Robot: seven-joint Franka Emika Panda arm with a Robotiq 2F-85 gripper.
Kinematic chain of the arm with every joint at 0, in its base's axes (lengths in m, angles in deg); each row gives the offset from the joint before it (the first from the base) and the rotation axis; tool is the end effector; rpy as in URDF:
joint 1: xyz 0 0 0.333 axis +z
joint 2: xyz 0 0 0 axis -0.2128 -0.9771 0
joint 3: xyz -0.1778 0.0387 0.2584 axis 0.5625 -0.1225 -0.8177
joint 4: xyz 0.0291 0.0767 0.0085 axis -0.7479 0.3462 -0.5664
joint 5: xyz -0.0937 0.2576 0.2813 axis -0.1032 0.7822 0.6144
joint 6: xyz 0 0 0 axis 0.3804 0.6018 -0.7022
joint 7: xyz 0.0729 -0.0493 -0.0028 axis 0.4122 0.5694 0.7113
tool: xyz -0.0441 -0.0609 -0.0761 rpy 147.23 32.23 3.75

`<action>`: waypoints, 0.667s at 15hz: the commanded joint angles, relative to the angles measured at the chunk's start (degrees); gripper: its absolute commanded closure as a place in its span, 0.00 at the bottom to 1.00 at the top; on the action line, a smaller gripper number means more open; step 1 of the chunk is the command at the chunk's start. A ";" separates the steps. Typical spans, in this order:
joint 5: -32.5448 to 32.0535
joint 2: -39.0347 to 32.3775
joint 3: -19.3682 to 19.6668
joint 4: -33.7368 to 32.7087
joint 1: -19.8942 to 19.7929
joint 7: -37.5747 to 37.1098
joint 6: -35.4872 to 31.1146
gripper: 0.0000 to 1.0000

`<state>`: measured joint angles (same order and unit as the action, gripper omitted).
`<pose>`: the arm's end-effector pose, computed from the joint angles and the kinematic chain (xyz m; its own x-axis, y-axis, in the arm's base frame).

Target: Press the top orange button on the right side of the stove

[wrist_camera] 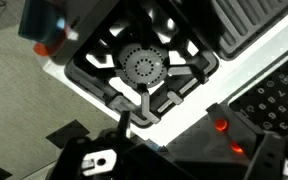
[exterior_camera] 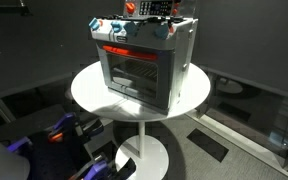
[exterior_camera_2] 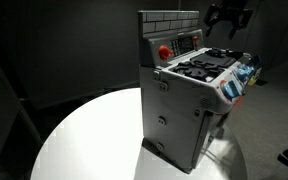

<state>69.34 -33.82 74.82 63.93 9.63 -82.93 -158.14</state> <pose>0.5730 0.0211 0.5031 0.8133 -0.5426 0.2101 -0.5312 -0.8397 -0.1126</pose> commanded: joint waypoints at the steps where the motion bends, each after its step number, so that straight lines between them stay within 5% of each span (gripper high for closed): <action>1: -2.00 -3.68 1.26 -5.23 1.59 -2.95 2.21 0.00; 10: -1.66 -8.27 3.00 -10.48 3.77 -3.72 4.00 0.00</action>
<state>68.63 -40.17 76.73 57.01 12.22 -84.96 -156.79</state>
